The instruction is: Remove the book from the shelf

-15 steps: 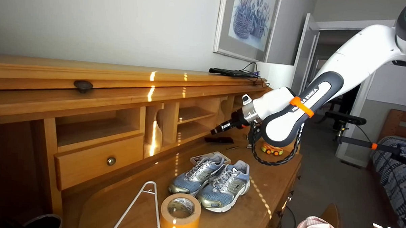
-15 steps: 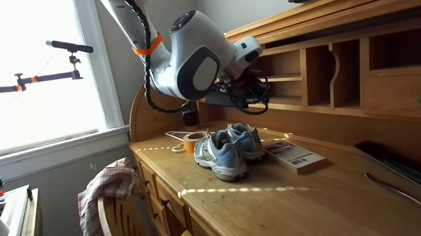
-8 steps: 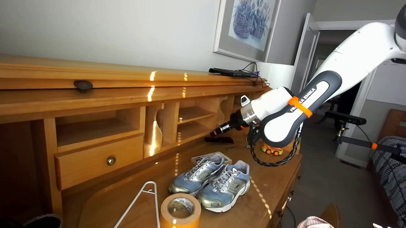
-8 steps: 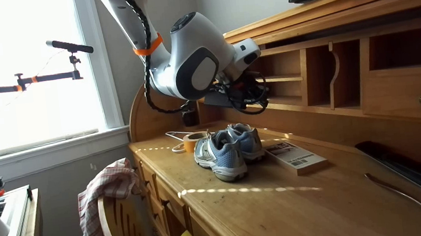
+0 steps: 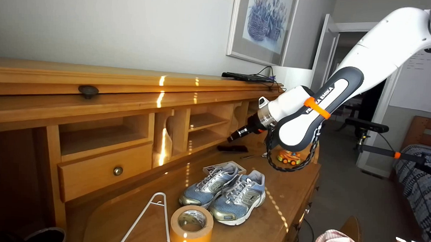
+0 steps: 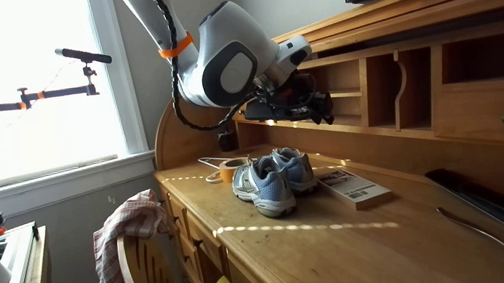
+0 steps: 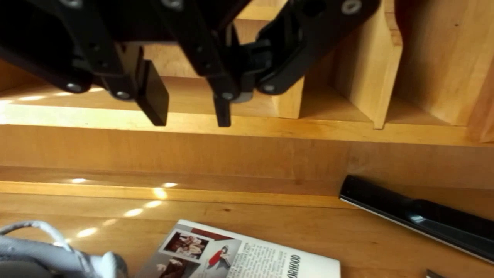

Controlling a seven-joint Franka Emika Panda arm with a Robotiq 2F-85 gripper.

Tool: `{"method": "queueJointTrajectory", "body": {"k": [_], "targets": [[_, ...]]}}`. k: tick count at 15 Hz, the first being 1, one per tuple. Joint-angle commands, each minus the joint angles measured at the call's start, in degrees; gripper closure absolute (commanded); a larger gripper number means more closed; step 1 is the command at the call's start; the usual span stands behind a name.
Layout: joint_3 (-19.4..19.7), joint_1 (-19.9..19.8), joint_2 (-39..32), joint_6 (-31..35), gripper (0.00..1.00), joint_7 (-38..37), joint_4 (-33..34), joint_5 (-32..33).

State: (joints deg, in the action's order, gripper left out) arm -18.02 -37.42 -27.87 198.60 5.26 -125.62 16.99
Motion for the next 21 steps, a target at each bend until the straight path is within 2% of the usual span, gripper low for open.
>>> {"method": "queueJointTrajectory", "body": {"k": [1,4,5,7,9,13,14,15,21], "targets": [[11.49,10.77,5.57,-4.43,0.31,-0.95,-2.61,-5.42],[20.87,20.12,7.13,-8.66,0.07,0.77,-2.78,-10.88],[23.60,22.92,7.55,-11.00,0.01,0.26,-2.84,-11.75],[29.00,28.48,7.92,-15.00,0.00,-1.04,-2.68,-12.02],[31.00,31.12,8.22,-19.09,0.00,-2.44,-2.64,-10.84],[27.79,30.36,9.90,-27.85,0.01,-1.98,-2.76,-11.49],[28.06,30.70,9.95,-28.27,0.00,-1.71,-2.78,-10.75],[28.22,30.33,7.84,-25.57,0.00,-1.64,-1.04,-10.46],[27.86,30.19,6.77,-25.84,0.00,-1.72,0.28,-10.64]]}}
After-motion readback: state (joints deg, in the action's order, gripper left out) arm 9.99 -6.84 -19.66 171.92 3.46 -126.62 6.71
